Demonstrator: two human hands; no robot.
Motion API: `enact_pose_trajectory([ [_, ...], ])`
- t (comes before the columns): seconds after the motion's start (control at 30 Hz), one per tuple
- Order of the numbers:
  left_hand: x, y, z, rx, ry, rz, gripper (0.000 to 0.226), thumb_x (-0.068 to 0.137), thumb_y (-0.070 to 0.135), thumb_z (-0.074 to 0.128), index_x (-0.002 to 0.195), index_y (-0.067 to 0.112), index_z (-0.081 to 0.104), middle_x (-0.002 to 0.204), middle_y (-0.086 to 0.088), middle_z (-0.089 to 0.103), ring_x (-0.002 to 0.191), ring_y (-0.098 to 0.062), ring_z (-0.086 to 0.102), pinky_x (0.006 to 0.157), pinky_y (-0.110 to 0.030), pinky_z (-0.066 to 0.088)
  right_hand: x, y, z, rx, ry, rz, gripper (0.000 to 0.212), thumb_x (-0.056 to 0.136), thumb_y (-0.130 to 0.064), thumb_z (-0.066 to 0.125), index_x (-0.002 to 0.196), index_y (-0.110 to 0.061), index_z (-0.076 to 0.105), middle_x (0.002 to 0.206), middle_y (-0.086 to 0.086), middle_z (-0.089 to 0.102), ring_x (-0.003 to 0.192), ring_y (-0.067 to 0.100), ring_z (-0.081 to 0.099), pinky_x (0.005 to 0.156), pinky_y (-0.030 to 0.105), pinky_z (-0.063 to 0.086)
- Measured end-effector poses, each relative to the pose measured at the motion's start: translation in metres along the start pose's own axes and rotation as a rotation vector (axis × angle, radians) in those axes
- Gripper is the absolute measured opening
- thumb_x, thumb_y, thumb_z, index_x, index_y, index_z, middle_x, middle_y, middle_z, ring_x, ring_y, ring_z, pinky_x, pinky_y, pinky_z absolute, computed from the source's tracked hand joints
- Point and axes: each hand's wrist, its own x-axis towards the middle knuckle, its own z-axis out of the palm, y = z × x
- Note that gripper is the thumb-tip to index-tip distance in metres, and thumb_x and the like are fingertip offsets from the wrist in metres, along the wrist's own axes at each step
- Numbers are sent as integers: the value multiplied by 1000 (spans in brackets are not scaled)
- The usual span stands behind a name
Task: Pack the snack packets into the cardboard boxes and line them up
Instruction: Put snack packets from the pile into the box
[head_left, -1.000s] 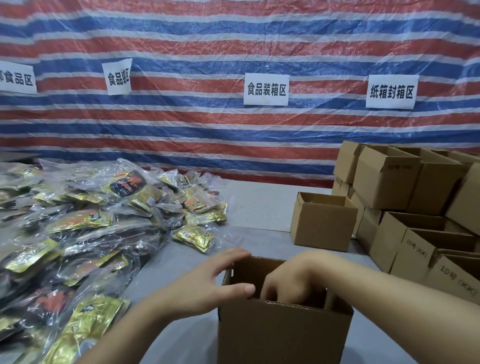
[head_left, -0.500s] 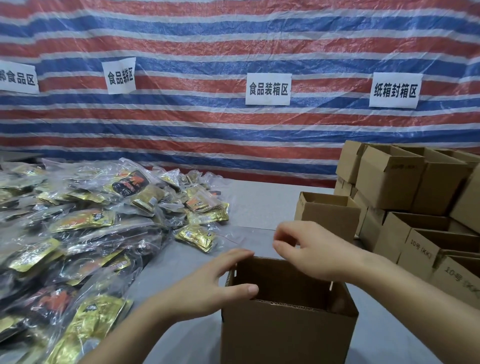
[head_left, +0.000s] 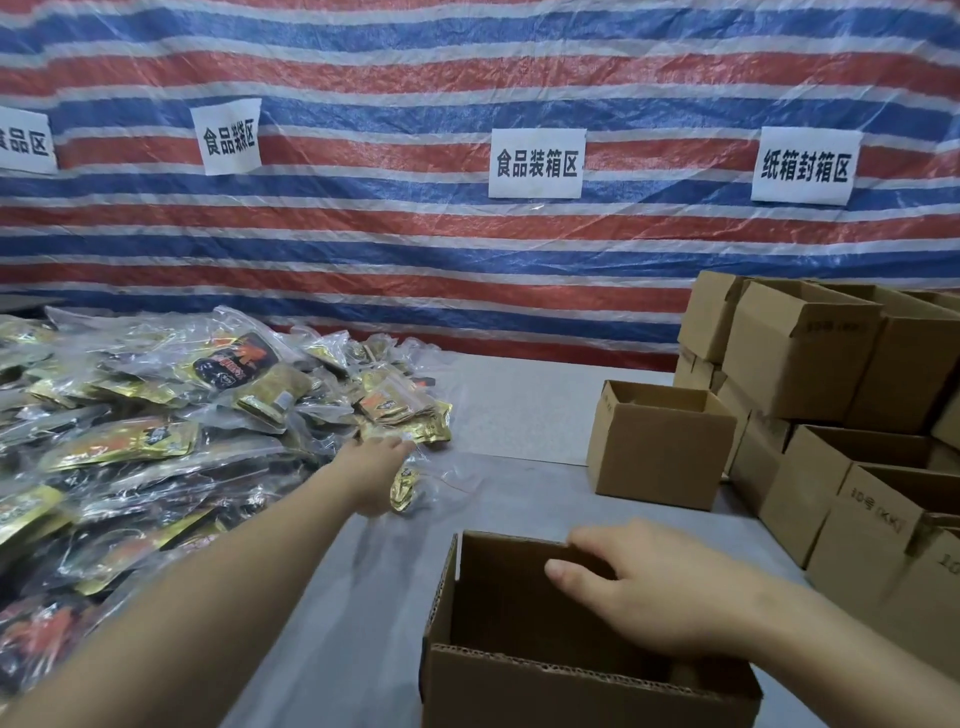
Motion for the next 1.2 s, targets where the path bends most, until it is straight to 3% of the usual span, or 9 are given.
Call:
enact_pose_trajectory([
  [0.17, 37, -2, 38, 286, -70, 33, 97, 84, 25, 72, 158, 16, 9, 164, -3, 18, 147, -26, 27, 119, -50, 20, 16, -2, -12, 59, -15, 64, 83, 74, -87, 13, 78, -23, 66, 65, -10, 61, 55, -4, 57, 62, 24, 42],
  [0.27, 42, 0, 39, 332, -32, 31, 74, 87, 25, 66, 150, 14, 30, 152, -5, 40, 137, -26, 42, 115, -46, 30, 37, 0, -15, 99, 111, 48, 102, 70, -87, 4, 111, -24, 72, 102, -5, 72, 89, 3, 65, 79, 24, 45],
  [0.43, 40, -5, 35, 354, 6, 31, 51, 84, 35, 57, 132, 17, 52, 131, -8, 51, 121, -27, 46, 102, -38, 39, 71, 3, -14, 176, 110, 72, 86, 90, -76, 12, 141, -22, 55, 140, 6, 59, 127, 24, 55, 107, 36, 39],
  [0.53, 28, -5, 33, 105, 17, -7, 48, 81, 37, 54, 124, 17, 55, 123, -9, 53, 114, -27, 49, 97, -37, 42, 77, 5, -7, 185, 89, 53, 83, 93, -73, 14, 141, -20, 55, 138, 6, 60, 125, 23, 56, 105, 35, 40],
  [0.73, -10, 7, -16, -719, 316, -134, 17, 83, 30, 61, 94, 22, 51, 85, -1, 62, 74, -18, 61, 56, -28, 44, 75, 5, -9, 174, 118, 47, 74, 98, -69, 20, 137, -20, 59, 132, 4, 63, 118, 20, 59, 100, 32, 44],
  [0.9, -49, 25, -108, -1510, 376, -108, 7, 91, 16, 55, 94, 12, 59, 84, -7, 63, 82, -25, 61, 81, -40, 53, 71, -7, -29, 302, 347, 17, 60, 101, -62, 30, 111, -13, 63, 103, 1, 67, 92, 15, 63, 88, 34, 55],
  [1.0, -81, 37, -151, -1788, 289, 14, 29, 90, 18, 64, 115, 6, 58, 96, -10, 69, 90, -24, 68, 85, -42, 56, 62, -26, -46, 591, 456, -64, 55, 98, -64, 41, 136, -26, 49, 124, -10, 54, 100, 4, 53, 81, 24, 46],
  [1.13, -127, 71, -183, -1771, 225, 179, 83, 69, 63, 75, 128, 8, 57, 115, -13, 71, 109, -30, 68, 102, -49, 48, 40, -52, -73, 1001, 408, -210, 106, 70, -81, 63, 156, -36, 19, 158, -1, 36, 138, 20, 43, 103, 36, 45],
  [1.2, -146, 91, -191, -1757, 212, 188, 97, 57, 75, 72, 127, 10, 59, 119, -13, 70, 114, -33, 65, 105, -53, 45, 27, -61, -79, 1068, 316, -295, 105, 74, -74, 69, 157, -35, 19, 157, -1, 41, 138, 20, 47, 90, 27, 48],
])
